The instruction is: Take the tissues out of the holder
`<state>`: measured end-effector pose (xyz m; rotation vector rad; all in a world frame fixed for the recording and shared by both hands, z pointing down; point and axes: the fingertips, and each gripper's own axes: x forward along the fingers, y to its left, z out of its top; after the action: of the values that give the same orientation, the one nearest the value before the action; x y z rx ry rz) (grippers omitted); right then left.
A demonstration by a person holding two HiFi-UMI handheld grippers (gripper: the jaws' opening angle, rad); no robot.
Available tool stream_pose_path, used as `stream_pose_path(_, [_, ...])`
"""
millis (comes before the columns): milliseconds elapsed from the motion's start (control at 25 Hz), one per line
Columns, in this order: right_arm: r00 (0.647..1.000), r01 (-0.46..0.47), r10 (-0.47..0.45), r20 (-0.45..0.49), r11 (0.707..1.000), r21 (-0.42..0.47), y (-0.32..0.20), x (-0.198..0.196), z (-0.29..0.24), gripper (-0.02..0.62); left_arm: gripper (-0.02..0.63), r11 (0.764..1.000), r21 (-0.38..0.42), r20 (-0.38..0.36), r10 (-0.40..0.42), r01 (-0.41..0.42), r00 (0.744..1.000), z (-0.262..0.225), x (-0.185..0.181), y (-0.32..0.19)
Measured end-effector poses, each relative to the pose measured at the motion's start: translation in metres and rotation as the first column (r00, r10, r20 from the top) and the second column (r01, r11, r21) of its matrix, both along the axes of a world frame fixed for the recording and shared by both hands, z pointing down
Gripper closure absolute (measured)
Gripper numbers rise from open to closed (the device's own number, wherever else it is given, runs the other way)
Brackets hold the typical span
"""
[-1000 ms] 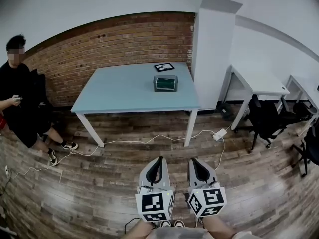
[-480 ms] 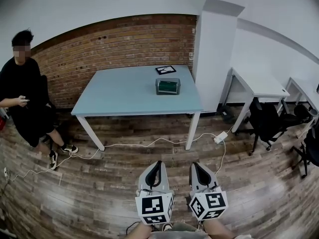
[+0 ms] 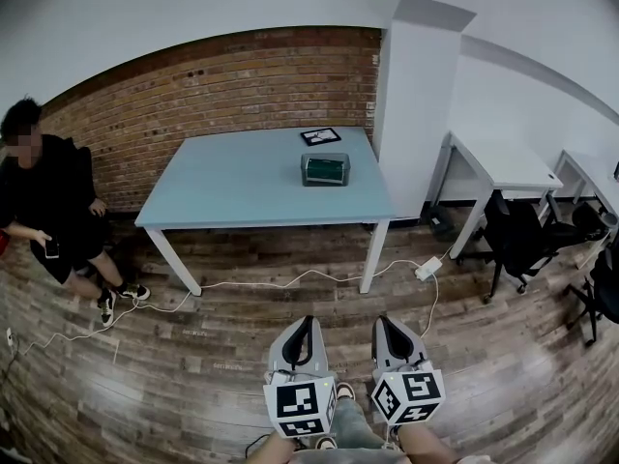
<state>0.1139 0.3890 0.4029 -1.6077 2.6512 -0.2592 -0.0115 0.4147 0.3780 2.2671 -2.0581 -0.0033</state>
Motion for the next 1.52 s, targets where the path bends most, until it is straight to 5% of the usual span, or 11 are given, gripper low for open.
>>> stream_pose_path(1520, [0.996, 0.085, -0.085, -0.025, 0.996, -0.023, -0.271, 0.0, -0.005, 0.595, 0.597, 0.996, -0.033, 0.015, -0.08, 0.081, 0.997, -0.001, 0.005, -0.26])
